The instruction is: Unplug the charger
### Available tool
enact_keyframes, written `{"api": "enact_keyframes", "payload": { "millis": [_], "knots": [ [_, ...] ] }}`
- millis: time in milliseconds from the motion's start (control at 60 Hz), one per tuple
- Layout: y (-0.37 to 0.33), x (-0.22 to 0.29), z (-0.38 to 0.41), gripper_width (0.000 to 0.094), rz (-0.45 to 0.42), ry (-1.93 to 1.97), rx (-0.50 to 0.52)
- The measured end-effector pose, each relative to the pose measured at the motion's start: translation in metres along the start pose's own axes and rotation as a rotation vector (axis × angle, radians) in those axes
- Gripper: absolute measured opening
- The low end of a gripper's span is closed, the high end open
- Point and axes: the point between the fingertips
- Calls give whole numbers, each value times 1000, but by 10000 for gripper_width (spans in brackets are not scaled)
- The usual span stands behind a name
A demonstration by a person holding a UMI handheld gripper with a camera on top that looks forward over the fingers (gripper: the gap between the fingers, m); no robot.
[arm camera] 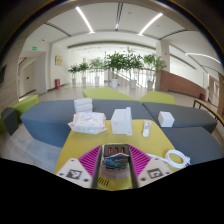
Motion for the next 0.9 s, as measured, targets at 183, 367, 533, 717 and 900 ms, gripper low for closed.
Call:
{"api": "enact_keyframes", "payload": {
  "millis": [183, 367, 533, 717, 900],
  "knots": [
    [3, 5, -6, 231, -110, -35, -75],
    [1, 17, -8, 183, -60, -17, -18],
    [-70, 128, -56, 183, -300, -16, -91],
    [-75, 95, -109, 187, -209, -30, -156],
    [-27, -62, -106, 207, 117, -49, -68]
  ]
}}
Point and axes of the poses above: the point between the fingertips, and its own axes, seen from behind it with the camera up: z to the left, x up, y forward, the way the camera looks, and after that the axes turned 15 degrees about -y, right-handed
